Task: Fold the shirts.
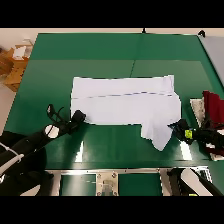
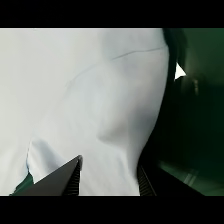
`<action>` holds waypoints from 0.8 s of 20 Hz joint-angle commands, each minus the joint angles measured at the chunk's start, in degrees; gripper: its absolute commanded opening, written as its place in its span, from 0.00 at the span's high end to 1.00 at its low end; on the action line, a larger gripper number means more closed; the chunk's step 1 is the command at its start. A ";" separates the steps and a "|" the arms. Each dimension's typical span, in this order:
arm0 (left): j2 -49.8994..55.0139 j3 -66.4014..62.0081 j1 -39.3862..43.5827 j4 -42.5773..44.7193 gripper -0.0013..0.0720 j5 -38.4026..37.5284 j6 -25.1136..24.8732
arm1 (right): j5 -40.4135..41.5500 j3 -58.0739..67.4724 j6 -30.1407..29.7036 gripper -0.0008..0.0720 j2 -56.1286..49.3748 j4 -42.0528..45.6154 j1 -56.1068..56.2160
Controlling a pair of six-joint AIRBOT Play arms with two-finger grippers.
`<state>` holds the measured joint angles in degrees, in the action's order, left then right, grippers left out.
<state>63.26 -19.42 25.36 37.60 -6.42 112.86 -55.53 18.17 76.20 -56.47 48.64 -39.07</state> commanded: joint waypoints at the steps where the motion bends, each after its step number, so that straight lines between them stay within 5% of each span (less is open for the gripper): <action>1: 0.09 0.00 0.00 -0.79 0.51 1.97 0.70 | 0.11 -0.81 0.07 0.35 -0.04 -0.24 0.15; 2: 0.09 0.00 0.00 -0.74 0.80 1.92 0.66 | 0.26 -1.55 0.09 0.35 -0.04 -0.24 0.52; 3: 0.09 0.00 0.00 -0.48 0.95 2.27 0.61 | 0.22 -2.56 0.09 0.35 -0.04 -0.26 0.90; 8: -0.09 0.00 0.00 -0.39 0.95 1.60 -0.37 | 2.23 -4.11 0.07 0.37 -0.07 -0.24 2.14; 10: -0.11 -0.22 0.00 -0.33 0.95 -0.13 -0.96 | 1.68 -2.49 -0.59 0.89 -0.04 -0.04 2.10; 16: -10.14 -0.81 -6.08 6.34 0.95 -14.82 -6.95 | -8.00 5.01 5.20 0.96 2.93 7.43 2.08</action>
<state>57.74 -20.05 22.59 39.31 -12.45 108.03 -58.54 20.34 77.56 -55.51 52.64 -37.04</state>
